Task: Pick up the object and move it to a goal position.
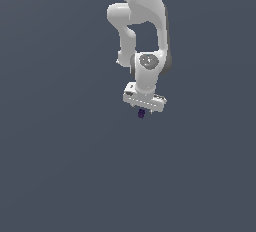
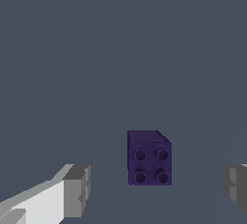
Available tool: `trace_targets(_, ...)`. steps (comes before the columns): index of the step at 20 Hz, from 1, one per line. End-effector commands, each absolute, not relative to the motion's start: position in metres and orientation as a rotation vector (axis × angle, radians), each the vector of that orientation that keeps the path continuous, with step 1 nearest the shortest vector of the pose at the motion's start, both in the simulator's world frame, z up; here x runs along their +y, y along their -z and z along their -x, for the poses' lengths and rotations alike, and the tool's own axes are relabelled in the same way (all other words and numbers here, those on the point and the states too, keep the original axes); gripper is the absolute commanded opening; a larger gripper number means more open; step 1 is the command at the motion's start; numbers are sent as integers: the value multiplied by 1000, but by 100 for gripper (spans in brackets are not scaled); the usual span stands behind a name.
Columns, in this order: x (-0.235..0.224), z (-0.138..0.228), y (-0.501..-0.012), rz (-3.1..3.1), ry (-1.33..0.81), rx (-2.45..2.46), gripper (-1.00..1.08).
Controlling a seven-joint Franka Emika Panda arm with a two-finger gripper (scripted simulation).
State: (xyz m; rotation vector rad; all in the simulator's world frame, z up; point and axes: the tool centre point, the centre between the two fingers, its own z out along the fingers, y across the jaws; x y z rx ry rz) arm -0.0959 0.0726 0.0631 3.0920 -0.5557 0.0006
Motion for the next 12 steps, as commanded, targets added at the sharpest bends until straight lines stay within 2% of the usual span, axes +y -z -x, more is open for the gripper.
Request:
trace_targets(1, 73, 97, -54, -3092, 1, -557, 100)
trace_targets(12, 73, 97, -22, -3091, 0, -560, 100)
